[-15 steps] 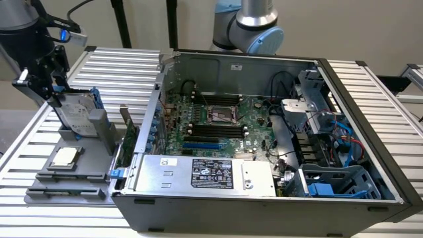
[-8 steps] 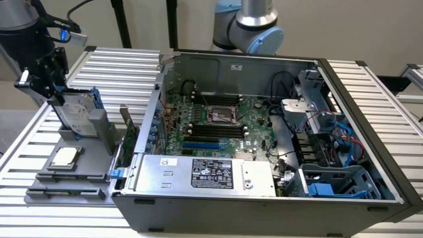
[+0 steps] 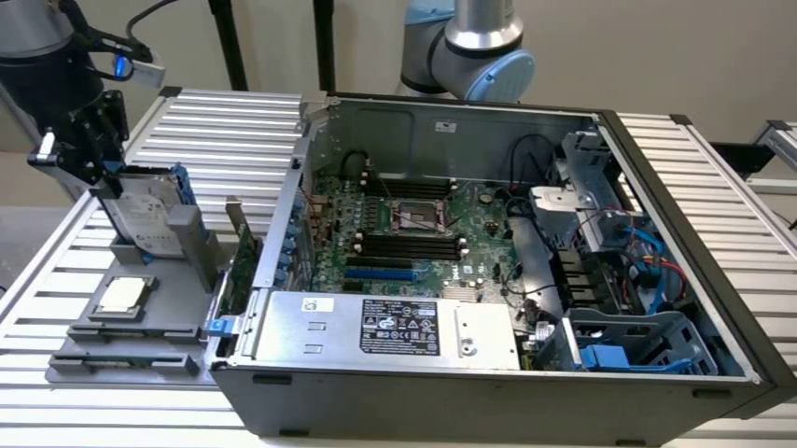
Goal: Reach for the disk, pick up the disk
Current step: 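Pick up the disk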
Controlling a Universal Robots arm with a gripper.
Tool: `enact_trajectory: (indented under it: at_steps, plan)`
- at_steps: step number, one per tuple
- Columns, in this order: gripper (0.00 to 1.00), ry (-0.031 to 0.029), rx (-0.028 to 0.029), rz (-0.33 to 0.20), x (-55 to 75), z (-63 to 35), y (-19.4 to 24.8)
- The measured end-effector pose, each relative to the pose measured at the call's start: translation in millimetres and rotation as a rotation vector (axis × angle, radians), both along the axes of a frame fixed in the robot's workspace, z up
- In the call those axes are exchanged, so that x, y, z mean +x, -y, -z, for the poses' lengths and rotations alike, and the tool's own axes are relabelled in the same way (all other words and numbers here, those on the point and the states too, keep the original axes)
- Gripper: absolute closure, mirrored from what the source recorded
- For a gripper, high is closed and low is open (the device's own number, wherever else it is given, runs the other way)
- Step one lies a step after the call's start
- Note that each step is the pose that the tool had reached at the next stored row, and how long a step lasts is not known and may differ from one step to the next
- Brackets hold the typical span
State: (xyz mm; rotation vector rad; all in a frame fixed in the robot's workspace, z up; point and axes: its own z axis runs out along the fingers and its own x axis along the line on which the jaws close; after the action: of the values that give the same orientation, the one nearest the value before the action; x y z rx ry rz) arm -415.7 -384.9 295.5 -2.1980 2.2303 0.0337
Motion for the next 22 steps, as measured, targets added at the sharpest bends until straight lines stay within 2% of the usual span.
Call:
enact_trajectory:
  at_steps: [5,8,13,22]
  plan:
    - [0.62,-0.0002,-0.0001,0.000,0.2,0.1,0.1]
    - [0.67,0.0000,0.0000,0.000,0.2,0.3,0.3]
    - [0.67,0.0000,-0.0001,0.000,0.2,0.3,0.9]
    - [0.67,-0.0001,-0.0002,0.009,0.2,0.6,5.9]
